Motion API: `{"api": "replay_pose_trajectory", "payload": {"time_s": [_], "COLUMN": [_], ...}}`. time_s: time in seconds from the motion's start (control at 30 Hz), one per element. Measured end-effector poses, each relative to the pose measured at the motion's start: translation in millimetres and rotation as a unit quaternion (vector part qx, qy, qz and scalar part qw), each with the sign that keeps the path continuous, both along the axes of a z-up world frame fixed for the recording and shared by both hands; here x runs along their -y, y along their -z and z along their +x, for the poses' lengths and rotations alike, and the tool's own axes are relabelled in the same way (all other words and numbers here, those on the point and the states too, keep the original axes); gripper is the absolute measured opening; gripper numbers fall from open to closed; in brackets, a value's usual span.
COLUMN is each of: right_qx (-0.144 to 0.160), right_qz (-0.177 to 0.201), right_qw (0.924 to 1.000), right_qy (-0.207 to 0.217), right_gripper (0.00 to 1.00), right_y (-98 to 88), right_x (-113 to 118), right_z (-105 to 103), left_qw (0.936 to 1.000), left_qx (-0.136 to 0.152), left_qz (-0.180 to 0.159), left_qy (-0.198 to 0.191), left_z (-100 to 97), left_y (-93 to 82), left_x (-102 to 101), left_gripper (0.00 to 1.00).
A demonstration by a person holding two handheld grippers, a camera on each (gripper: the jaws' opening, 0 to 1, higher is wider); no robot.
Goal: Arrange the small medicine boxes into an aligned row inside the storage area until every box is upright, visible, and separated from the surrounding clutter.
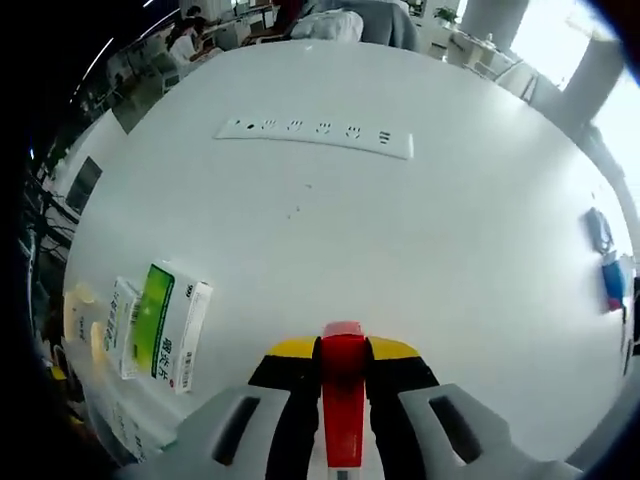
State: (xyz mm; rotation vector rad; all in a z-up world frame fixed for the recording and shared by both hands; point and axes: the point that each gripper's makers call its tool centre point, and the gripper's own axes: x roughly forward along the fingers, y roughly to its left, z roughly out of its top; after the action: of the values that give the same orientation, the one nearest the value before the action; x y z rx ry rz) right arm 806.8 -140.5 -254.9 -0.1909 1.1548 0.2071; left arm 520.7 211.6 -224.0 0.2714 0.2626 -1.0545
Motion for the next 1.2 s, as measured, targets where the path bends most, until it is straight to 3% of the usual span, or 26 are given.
{"api": "replay_pose_trajectory", "payload": {"time_s": [0.17, 0.3, 0.37, 0.53, 0.63, 0.67, 1.2], "right_qx": [0.022, 0.043, 0.07, 0.091, 0.101, 0.115, 0.168], "right_qz": [0.016, -0.002, 0.007, 0.005, 0.018, 0.03, 0.054], "right_qw": [0.9996, 0.999, 0.9975, 0.9959, 0.9947, 0.9929, 0.9839], "right_qy": [0.01, 0.009, 0.011, 0.001, -0.002, -0.005, -0.032], "right_gripper": [0.15, 0.15, 0.15, 0.15, 0.15, 0.15, 0.15], "right_y": [-14.7, -27.9, -36.7, -48.0, -56.6, -57.9, -108.8], "right_x": [-3.1, -2.3, -6.9, -12.8, -18.9, -18.1, -47.7], "right_z": [-16.3, -27.0, -28.9, -47.0, -59.3, -54.7, -100.1], "left_qw": [1.0, 0.9999, 0.9999, 0.9998, 0.9998, 0.9998, 0.9997], "left_qx": [-0.001, 0.001, 0.004, 0.002, 0.001, 0.001, 0.001], "left_qz": [0.0, 0.003, 0.004, 0.003, 0.001, 0.0, -0.004], "left_qy": [0.005, 0.012, 0.013, 0.019, 0.021, 0.021, 0.025], "left_z": [0.2, -0.6, -0.9, -3.1, -3.5, -3.6, -0.7], "left_y": [2.1, 1.7, 1.0, 3.1, 4.1, 4.5, 5.3], "left_x": [1.4, 4.7, 5.8, 9.2, 10.1, 10.6, 18.8], "left_gripper": [0.43, 0.43, 0.43, 0.43, 0.43, 0.43, 0.43]}}
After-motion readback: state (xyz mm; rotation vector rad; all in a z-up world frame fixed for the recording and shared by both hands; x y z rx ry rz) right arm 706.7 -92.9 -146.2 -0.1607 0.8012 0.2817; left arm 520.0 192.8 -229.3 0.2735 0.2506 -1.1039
